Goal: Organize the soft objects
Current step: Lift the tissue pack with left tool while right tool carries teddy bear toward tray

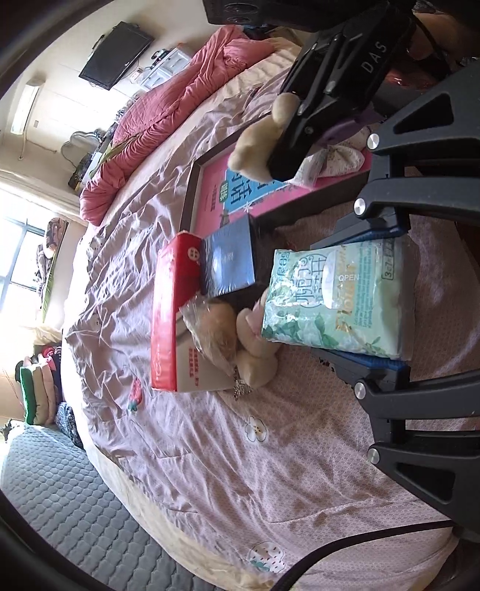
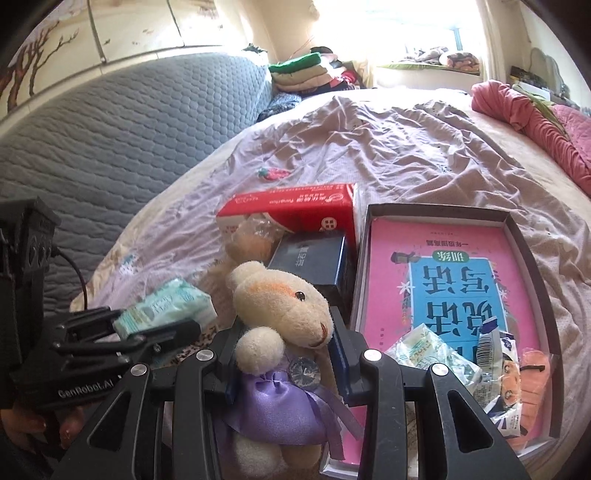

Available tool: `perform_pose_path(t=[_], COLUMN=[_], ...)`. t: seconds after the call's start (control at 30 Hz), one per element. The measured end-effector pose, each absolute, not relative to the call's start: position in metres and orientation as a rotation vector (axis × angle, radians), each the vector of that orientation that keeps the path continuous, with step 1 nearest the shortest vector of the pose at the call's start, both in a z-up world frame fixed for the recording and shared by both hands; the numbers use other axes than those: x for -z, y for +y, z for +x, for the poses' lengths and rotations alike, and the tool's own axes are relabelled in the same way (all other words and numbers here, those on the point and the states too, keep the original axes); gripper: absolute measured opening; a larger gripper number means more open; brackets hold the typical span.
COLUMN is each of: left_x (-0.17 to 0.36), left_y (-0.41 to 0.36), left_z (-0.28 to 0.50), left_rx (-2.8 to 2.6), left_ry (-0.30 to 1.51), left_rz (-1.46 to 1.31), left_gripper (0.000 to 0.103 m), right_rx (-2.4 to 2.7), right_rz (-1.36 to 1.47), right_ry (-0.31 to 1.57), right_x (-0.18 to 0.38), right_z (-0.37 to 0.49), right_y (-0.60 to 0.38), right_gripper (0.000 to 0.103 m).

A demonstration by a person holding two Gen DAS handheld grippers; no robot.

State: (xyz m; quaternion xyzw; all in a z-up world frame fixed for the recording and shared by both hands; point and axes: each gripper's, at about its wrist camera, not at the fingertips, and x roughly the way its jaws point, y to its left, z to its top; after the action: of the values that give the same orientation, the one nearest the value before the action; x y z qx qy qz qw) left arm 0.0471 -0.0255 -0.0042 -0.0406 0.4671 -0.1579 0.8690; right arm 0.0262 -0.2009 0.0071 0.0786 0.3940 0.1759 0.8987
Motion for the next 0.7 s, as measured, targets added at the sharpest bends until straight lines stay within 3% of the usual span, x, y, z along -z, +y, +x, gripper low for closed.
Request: perform_pose_path(t=[0.7], left_x=[-0.026], left_y=[-0.078], left_z=[0.029], left_rx=[0.371], left_ry=[0.945], left_rz=[-0.025], left_gripper=[0.046], right_rx=[-0.306], right_rz=[0.258], right_ry=[0.719], right_x=[-0.038], right_z=[0.009], right_y=[-0.249], right_gripper=[0.040])
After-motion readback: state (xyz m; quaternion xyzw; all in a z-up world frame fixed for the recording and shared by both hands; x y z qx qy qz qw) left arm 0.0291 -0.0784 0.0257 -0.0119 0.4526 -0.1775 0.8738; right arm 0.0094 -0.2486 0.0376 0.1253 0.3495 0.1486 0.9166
